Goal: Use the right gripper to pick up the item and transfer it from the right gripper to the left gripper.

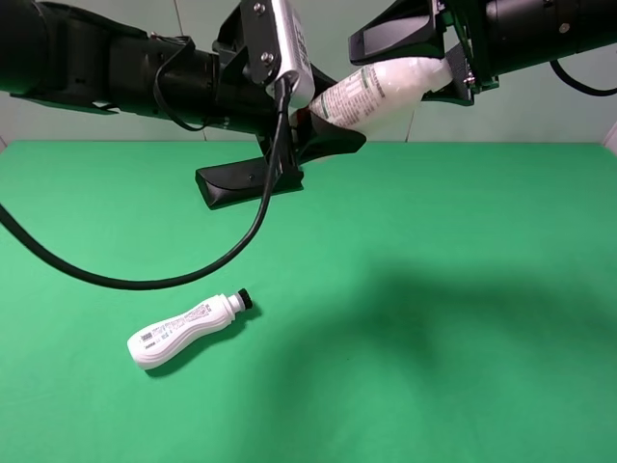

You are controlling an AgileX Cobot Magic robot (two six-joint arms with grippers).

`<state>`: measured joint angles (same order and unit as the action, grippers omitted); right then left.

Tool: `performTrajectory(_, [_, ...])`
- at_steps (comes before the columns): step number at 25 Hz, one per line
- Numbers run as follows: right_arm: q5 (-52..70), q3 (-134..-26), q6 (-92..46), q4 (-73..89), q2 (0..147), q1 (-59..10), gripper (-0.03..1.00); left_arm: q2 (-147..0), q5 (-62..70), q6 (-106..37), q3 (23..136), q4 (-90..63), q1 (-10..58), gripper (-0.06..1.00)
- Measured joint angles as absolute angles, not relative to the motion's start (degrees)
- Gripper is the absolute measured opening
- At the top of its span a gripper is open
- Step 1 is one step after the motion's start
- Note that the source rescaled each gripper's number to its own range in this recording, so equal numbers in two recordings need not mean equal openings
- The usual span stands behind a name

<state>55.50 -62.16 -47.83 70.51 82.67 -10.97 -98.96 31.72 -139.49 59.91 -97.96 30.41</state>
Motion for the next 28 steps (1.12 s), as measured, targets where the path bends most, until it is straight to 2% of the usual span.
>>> performTrajectory(2, [54.47, -62.16, -47.68, 70.51, 82.66, -10.97, 0.97, -99.07, 31.72, -139.12, 59.91, -97.96, 30.41, 0.08])
performTrajectory(4, [53.10, -62.16, -47.63, 70.51, 82.66, -10.97, 0.99, -99.07, 31.71, -138.94, 59.91, -97.96, 30.41, 0.00])
performTrajectory(14, [49.23, -62.16, -47.58, 70.38, 82.61, -10.97, 0.99, -99.14, 31.59, -138.70, 59.91, -97.89, 30.41, 0.00])
performTrajectory(21, [40.42, -62.16, -47.43, 68.06, 78.61, -10.97, 0.99, -99.14, 30.78, -138.70, 59.91, -97.89, 30.41, 0.00])
performTrajectory(28, [33.38, -62.16, -39.70, 55.31, 71.83, -10.97, 1.00, -99.14, 30.28, -138.70, 59.91, -97.89, 30.41, 0.00])
